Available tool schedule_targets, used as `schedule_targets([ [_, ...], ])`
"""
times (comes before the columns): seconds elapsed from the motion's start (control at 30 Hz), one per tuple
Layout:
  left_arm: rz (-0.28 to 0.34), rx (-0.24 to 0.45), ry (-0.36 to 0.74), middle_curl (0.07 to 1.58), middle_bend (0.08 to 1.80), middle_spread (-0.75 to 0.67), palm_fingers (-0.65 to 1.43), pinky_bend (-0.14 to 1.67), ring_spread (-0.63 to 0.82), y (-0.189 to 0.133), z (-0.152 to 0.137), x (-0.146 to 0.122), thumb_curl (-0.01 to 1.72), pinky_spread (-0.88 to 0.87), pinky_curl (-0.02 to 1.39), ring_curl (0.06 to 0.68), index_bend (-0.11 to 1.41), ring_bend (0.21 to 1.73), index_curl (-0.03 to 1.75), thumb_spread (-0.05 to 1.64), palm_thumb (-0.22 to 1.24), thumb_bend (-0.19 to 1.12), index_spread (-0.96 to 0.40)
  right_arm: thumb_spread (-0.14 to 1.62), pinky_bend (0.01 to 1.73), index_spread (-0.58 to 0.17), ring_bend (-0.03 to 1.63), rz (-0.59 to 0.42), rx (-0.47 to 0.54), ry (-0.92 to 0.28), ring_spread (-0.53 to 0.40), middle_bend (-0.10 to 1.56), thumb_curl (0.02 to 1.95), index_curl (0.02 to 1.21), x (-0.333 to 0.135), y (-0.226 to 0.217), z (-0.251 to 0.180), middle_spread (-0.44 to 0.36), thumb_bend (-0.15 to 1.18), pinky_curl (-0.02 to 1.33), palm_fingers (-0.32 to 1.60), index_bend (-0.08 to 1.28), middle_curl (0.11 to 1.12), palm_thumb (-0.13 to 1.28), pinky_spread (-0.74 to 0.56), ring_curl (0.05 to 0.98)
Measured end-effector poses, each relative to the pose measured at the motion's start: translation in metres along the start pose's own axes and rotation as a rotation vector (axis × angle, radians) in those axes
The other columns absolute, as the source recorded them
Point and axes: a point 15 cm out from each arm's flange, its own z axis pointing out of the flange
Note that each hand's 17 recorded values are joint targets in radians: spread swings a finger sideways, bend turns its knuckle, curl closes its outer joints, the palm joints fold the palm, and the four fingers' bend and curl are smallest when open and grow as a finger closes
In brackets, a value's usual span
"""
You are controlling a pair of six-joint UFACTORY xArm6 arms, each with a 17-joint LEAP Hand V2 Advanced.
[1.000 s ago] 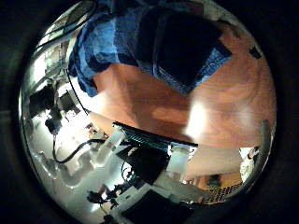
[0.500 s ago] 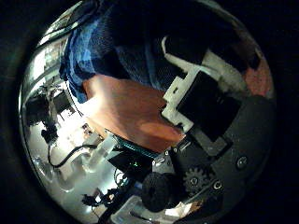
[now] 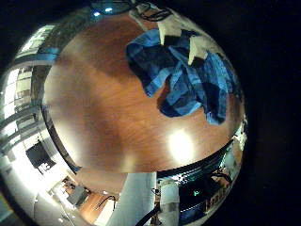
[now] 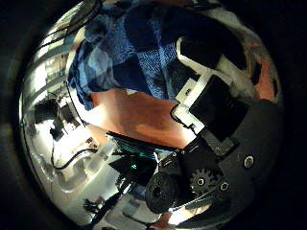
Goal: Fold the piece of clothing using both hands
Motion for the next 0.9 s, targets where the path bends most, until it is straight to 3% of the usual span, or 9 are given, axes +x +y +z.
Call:
schedule_targets([
  [0.4,0.006,-0.002,-0.009,0.35,0.18,0.15,0.21,0.26,0.19,-0.029,0.065,0.018,0.29,0.25,0.45,0.258,0.19,0.64,0.46,1.18,0.27,-0.02,-0.05,1.17,1.11,-0.328,1.33,0.055,0.022,-0.031,-0.258,1.25,0.65,0.96,0.029,0.01,-0.004,-0.151,0.02,1.12,0.98,1.01,0.9,1.01,-0.25,0.81],
  [0.7,0.004,0.009,-0.007,0.34,0.18,0.15,0.22,0.26,0.2,-0.025,0.051,0.014,0.29,0.25,0.43,0.253,0.19,0.63,0.45,1.18,0.28,-0.02,-0.05,1.17,1.1,-0.318,1.32,0.01,0.078,-0.08,-0.262,1.26,0.7,0.96,-0.001,0.004,-0.027,-0.146,0.0,1.17,1.0,1.03,0.9,1.03,-0.24,0.829],
  [0.9,-0.034,0.024,0.019,0.34,0.18,0.14,0.25,0.25,0.2,-0.009,0.033,-0.02,0.29,0.25,0.42,0.246,0.2,0.62,0.45,1.18,0.28,-0.02,-0.06,1.14,1.09,-0.305,1.3,-0.083,0.156,-0.164,-0.258,1.25,0.74,0.95,-0.059,0.012,-0.079,-0.14,-0.01,1.19,1.07,1.03,0.88,1.05,-0.23,0.833],
])
